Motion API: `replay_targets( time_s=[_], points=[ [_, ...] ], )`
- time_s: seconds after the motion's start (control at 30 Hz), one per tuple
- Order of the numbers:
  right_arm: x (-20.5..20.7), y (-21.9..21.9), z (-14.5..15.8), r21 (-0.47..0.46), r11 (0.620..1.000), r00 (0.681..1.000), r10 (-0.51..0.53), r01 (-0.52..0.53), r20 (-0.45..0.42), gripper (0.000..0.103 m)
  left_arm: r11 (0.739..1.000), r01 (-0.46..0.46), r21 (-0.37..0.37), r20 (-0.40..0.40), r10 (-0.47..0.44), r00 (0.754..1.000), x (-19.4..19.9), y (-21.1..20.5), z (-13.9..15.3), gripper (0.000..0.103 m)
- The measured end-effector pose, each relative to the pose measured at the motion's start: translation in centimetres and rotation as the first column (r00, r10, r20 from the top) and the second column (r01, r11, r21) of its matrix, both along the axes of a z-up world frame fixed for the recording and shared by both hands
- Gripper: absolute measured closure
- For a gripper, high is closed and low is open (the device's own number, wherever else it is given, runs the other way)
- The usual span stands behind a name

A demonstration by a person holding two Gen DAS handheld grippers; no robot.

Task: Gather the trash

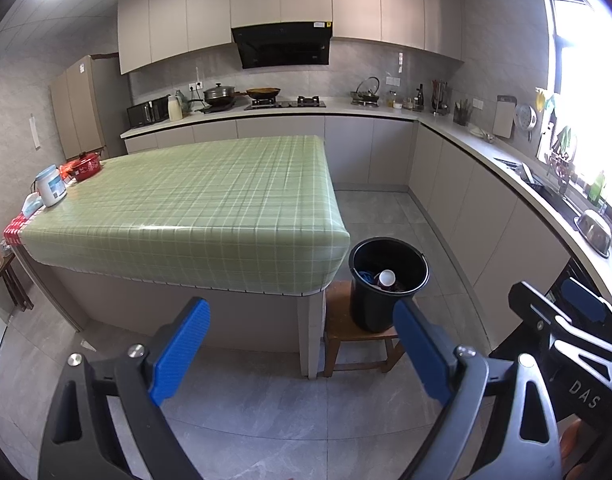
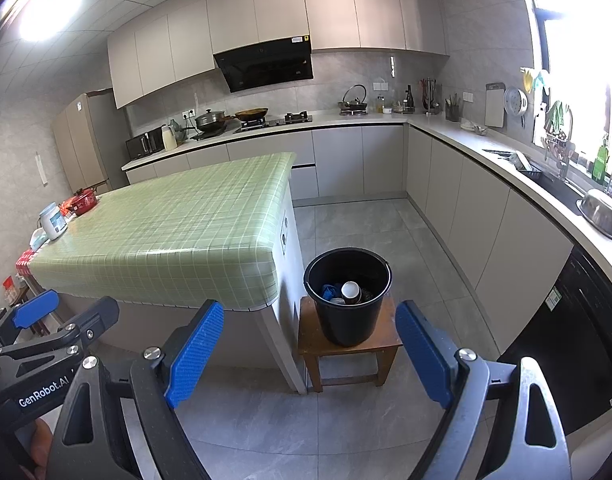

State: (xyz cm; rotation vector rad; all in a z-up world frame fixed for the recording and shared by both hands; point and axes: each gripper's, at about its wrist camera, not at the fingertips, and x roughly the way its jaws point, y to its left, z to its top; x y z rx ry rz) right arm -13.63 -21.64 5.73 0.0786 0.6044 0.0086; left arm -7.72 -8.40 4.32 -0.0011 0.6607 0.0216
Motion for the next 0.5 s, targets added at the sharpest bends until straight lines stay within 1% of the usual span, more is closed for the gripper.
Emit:
replay_targets(
  time_s=[0.37,0.5],
  points=[
    [0.29,-0.23,-0.49,0.005,1.000,1.000,-0.009,0.009,-0.005,0.013,1.000,0.009,-0.007,-0.009,-0.009,1.000,0.33,0.01,-0.15,0.009],
    [0.32,-0.34,-0.65,0.007,1.000,1.000,-0.016,0.016,-0.007,0.013,0.999,0.041,-0.019,0.015,-0.041,0.999,0.35,0.11,-0.20,0.009]
  ],
)
